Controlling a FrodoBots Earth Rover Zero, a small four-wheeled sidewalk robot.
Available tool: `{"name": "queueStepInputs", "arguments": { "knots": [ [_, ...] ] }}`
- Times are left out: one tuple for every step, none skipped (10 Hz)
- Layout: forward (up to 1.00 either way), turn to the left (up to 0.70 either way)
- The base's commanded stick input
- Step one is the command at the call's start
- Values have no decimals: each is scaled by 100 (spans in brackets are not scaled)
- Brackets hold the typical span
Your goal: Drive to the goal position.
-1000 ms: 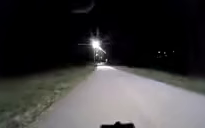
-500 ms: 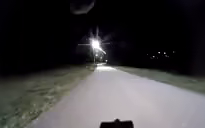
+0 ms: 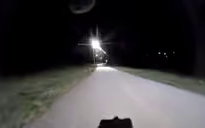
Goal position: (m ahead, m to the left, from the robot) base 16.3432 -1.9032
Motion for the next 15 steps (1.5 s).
{"name": "queueStepInputs", "arguments": {
  "knots": [
    [70, 0],
    [70, 0],
    [70, 0],
    [70, 0],
    [70, 0],
    [70, 0],
    [70, 0],
    [70, 0],
    [70, 0],
    [70, 0],
    [70, 0],
    [70, 0],
    [70, 0],
    [70, 0],
    [70, 0]
  ]
}}
